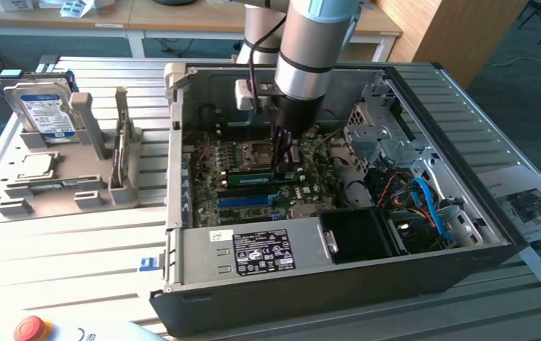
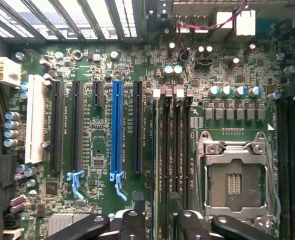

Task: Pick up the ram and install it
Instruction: 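Insert the ram into the slot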

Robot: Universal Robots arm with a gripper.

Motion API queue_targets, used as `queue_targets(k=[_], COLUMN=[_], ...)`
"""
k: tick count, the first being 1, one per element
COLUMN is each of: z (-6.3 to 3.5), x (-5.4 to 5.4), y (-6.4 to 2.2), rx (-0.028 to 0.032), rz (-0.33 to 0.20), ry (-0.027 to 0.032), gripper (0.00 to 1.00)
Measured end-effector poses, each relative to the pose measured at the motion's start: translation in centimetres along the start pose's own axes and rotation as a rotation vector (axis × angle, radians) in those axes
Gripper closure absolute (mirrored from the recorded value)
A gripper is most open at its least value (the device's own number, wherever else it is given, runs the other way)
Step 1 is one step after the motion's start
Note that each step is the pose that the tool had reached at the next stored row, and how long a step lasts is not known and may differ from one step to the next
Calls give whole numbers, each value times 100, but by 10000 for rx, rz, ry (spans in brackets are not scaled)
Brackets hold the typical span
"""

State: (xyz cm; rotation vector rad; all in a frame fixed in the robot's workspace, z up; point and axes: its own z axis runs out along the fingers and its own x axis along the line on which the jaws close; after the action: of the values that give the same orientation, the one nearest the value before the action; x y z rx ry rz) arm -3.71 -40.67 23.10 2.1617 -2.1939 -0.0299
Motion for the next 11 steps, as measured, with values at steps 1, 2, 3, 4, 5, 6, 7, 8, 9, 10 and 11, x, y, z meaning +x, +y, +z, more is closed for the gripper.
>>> queue_targets(k=[1, 2, 3, 4, 5, 6, 7, 8, 9, 10, 11], z=[-25, -53, -81, -109, -137, -163, -190, -216, -243, -271, -296], x=[1, 2, 2, 3, 4, 5, 6, 7, 7, 8, 9], y=[1, 3, 5, 6, 8, 9, 11, 12, 14, 15, 17], rx=[0, 0, 0, 0, 0, 0, 0, 0, 0, 0, 0], rz=[-1, 0, 0, 0, 0, 1, 0, 0, 0, 0, 0], ry=[-1, 0, -1, -1, 0, -1, -1, 0, 0, -1, 0], gripper=[69, 69, 69, 69, 69, 69, 69, 69, 69, 69, 69])
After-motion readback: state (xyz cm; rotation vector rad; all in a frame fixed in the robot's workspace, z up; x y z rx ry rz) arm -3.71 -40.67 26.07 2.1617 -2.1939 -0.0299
